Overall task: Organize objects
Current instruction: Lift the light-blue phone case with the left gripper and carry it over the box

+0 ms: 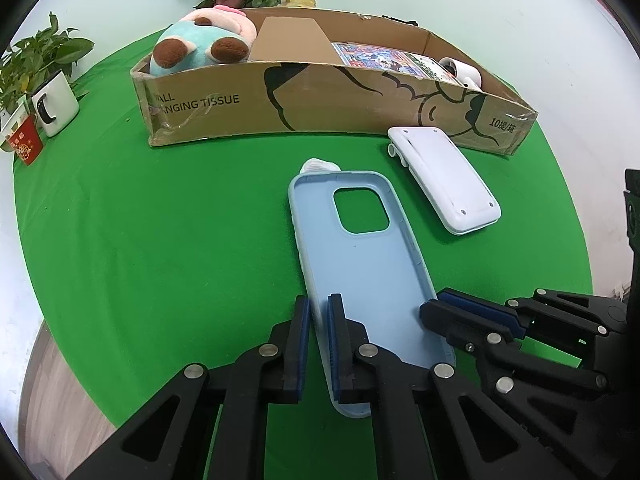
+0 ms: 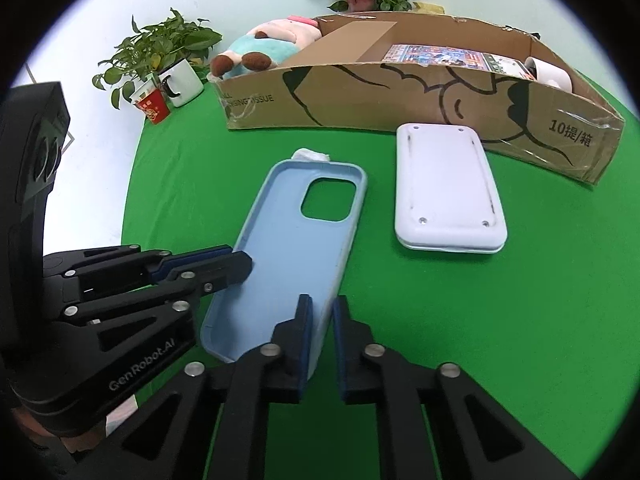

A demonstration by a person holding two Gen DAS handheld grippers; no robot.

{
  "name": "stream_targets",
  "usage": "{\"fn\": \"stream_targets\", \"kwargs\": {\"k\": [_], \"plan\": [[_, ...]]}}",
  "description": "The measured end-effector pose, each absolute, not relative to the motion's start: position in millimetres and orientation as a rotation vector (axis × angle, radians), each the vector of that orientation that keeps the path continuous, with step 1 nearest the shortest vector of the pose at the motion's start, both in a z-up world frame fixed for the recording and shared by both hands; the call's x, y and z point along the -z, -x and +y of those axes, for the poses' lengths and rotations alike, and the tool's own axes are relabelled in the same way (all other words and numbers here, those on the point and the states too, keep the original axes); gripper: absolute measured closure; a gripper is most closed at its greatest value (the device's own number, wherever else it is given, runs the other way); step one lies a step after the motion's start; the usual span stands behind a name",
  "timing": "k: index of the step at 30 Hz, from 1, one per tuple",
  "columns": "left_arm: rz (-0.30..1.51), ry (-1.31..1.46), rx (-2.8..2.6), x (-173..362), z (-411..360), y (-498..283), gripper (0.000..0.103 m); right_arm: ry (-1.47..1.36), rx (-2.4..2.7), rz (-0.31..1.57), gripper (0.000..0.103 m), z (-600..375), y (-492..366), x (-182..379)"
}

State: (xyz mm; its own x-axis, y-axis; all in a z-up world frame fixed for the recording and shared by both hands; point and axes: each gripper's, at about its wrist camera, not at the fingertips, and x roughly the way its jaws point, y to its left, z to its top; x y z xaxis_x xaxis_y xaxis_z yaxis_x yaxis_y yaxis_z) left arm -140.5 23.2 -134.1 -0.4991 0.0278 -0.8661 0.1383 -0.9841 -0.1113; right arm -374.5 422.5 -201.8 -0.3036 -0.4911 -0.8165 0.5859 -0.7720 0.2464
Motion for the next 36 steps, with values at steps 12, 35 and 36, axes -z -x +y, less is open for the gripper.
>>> {"fn": "stream_targets", "kwargs": {"k": [12,35,36], "plan": [[0.251,-1.381,2.705,105.8,19.2,136.1,0.101,-1.121,2.172,0.147,0.095,420.9,366.1,174.3],[0.128,-1.056,2.897,7.7,38.9,223.4,0.101,-0.869,2.357,0.107,0.096,440.9,432.0,100.0],[0.114,-1.045,2.903,5.1,41.2,228.5,0.101,-0.865,2.364,0.104,0.096,441.9,436.6,98.2]]}}
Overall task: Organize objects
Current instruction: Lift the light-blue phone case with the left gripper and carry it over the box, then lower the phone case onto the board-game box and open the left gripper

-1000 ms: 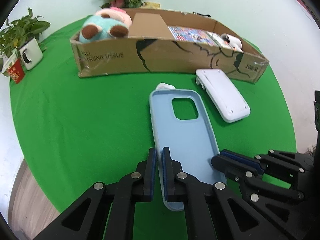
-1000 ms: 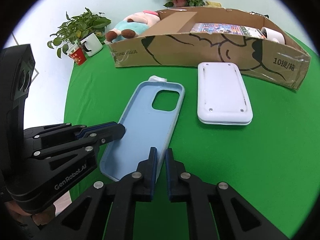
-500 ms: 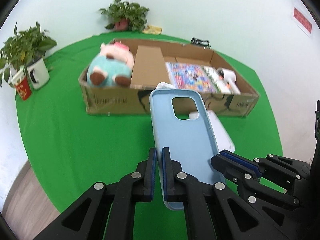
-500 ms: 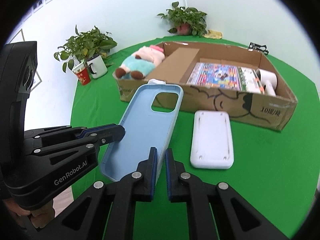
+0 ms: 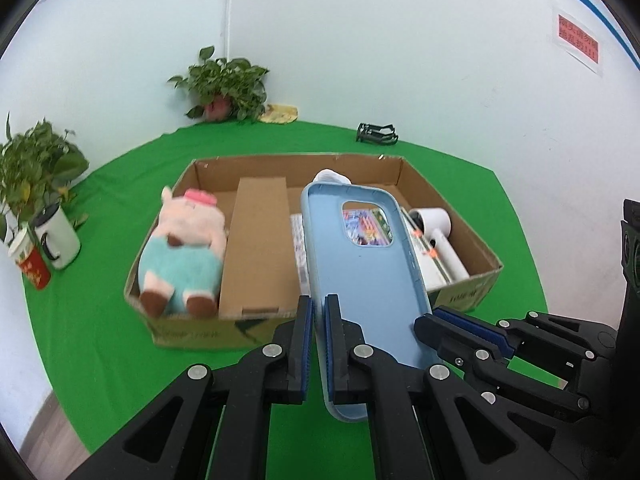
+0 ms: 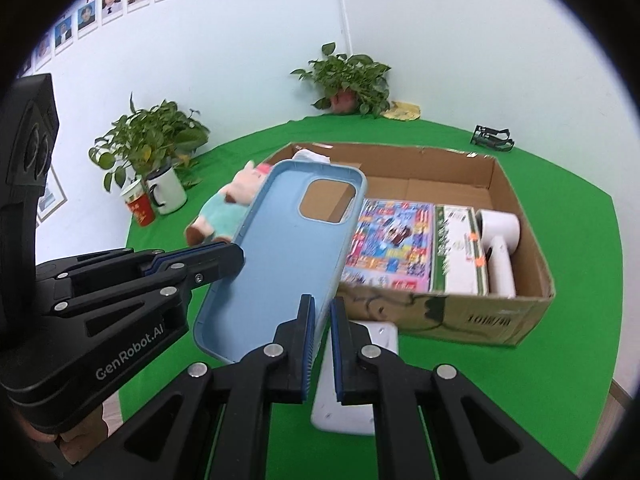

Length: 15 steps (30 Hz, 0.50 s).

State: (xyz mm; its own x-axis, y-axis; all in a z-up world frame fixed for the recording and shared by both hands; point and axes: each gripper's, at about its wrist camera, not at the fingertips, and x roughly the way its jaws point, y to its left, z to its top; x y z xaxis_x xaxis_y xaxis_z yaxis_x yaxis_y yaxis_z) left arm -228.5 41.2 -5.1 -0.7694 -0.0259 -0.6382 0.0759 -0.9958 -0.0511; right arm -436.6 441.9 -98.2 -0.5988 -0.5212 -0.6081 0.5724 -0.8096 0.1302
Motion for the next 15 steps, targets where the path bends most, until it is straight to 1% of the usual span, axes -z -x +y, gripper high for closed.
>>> {"fn": "stream_targets", "kwargs": {"k": [9,15], "plan": [[0.106,-1.045,2.933,-4.2,46.9,294.2,0.101,-0.870,2.405,0.085,0.096,449.3,481.3,90.8],[0.123,-1.093,2.917,3.4,43.1,333.5,0.101,-0.921,2.390,0.095,0.096,446.2,512.8,95.1]]}}
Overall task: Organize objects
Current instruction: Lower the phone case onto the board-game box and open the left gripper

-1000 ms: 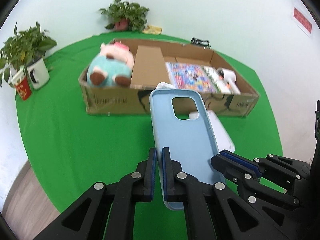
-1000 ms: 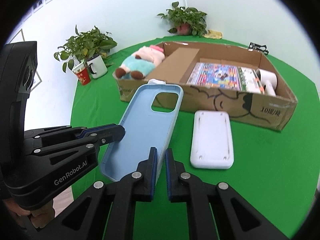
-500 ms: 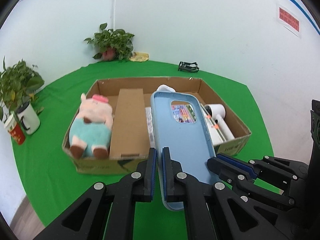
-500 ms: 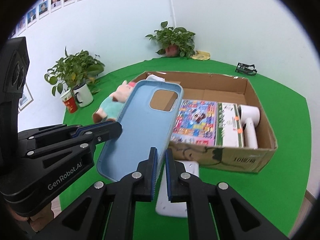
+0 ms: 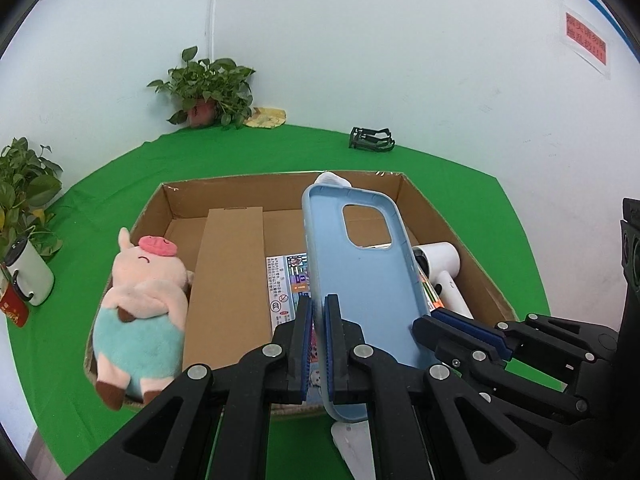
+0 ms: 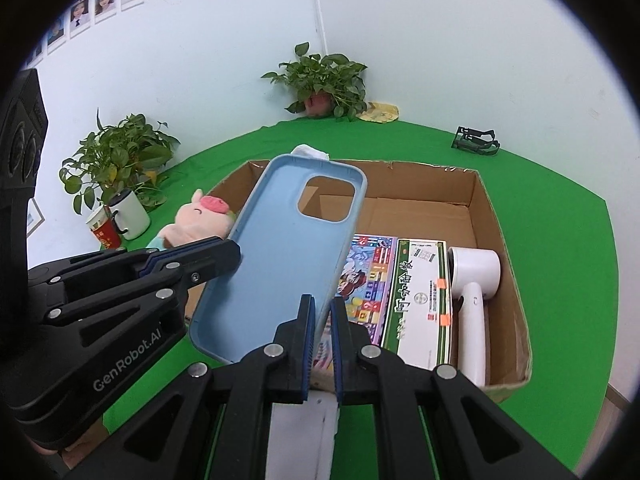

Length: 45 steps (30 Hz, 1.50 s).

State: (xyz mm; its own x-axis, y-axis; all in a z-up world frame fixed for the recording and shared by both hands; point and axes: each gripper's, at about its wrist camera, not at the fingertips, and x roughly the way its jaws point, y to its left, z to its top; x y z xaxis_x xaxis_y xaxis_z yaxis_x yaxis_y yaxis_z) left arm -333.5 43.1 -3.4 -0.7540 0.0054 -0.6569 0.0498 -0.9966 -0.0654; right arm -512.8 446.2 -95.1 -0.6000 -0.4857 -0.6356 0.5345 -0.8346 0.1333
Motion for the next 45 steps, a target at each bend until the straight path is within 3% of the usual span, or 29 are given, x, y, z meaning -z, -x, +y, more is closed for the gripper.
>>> {"fn": "stream_targets", "kwargs": {"k": [17,20,21,23,30,31,33,35,36,38,39,41,45], "plan": [[0.168,-1.383,2.737,76.1,6.0,397.5,0.097,-1.177,2.214,0.117,0.095,413.7,575.2,151.8],[0.255,-1.394,2.752,77.7,-3.7,395.0,0.096,-1.193,2.186,0.109,0.095,414.1,575.7,158.3],[0.275,-1.393,2.753,77.3,-6.2,392.9,0.095,-1.203,2.175,0.096,0.095,414.5,576.9,159.7],[0.272,-1.374,2.738,73.9,-9.3,387.5,0.079,-1.209,2.167,0.082,0.094,415.0,577.2,161.3],[0.278,-1.290,2.767,59.4,-17.6,362.1,0.073,-1.199,2.171,0.106,0.091,409.6,575.7,160.3],[0.268,-1.294,2.778,58.6,-17.9,360.0,0.065,-1.198,2.172,0.107,0.091,410.2,575.8,159.2],[0.243,-1.296,2.791,56.8,-18.5,354.5,0.056,-1.176,2.194,0.108,0.072,415.6,575.2,154.2],[0.209,-1.245,2.801,51.0,-18.4,348.9,0.050,-1.123,2.258,0.100,0.013,427.6,569.6,145.7],[0.191,-1.202,2.809,47.2,-19.1,343.7,0.044,-1.097,2.294,0.110,0.009,434.1,565.5,141.8],[0.157,-1.048,2.834,35.8,-18.4,325.7,0.024,-1.078,2.338,0.124,0.000,448.3,557.6,135.8],[0.163,-0.966,2.849,31.4,-17.9,316.7,0.020,-1.062,2.382,0.139,0.000,456.0,550.8,131.8],[0.169,-0.817,2.874,22.9,-14.8,299.2,0.001,-1.004,2.456,0.163,0.001,468.4,536.2,123.6],[0.081,-0.707,2.894,14.1,0.3,277.1,0.001,-0.905,2.572,0.244,0.001,478.5,508.4,112.5]]}}
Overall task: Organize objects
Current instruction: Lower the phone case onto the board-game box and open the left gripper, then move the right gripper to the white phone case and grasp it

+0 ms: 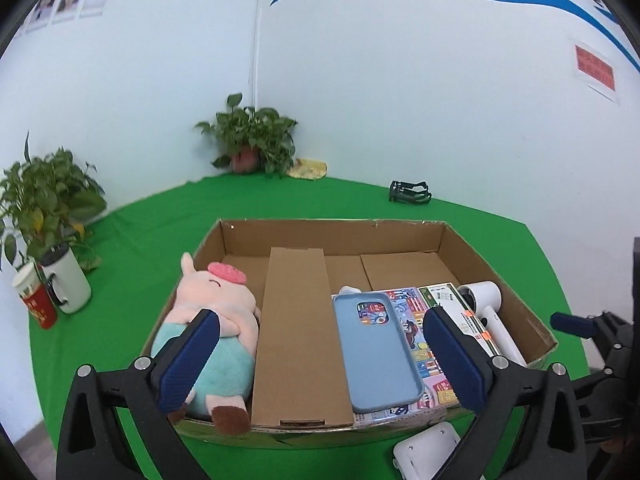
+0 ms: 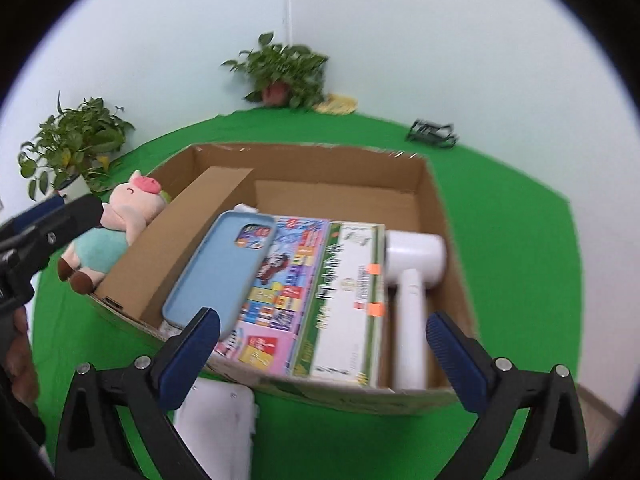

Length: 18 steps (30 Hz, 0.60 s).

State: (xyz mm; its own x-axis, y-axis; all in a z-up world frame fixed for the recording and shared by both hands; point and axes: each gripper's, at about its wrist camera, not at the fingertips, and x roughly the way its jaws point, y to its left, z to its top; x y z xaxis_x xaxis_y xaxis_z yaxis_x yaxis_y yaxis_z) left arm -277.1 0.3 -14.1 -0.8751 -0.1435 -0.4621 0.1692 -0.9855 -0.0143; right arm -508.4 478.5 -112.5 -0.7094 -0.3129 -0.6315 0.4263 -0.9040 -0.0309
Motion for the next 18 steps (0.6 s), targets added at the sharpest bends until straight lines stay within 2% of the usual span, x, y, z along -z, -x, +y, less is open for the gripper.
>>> {"fn": "stream_targets", "kwargs": {"k": [12,18], "plan": [[-0.011,-0.767,2.883,10.9,22.6,261.6,0.001,-0.858,2.590,0.223,0.000,486.5,478.9,104.3],[0.002,-0.825,2.855,18.7,27.6,258.4,0.001,-0.858,2.569,0.221,0.000,489.6,474.1,108.4]]}}
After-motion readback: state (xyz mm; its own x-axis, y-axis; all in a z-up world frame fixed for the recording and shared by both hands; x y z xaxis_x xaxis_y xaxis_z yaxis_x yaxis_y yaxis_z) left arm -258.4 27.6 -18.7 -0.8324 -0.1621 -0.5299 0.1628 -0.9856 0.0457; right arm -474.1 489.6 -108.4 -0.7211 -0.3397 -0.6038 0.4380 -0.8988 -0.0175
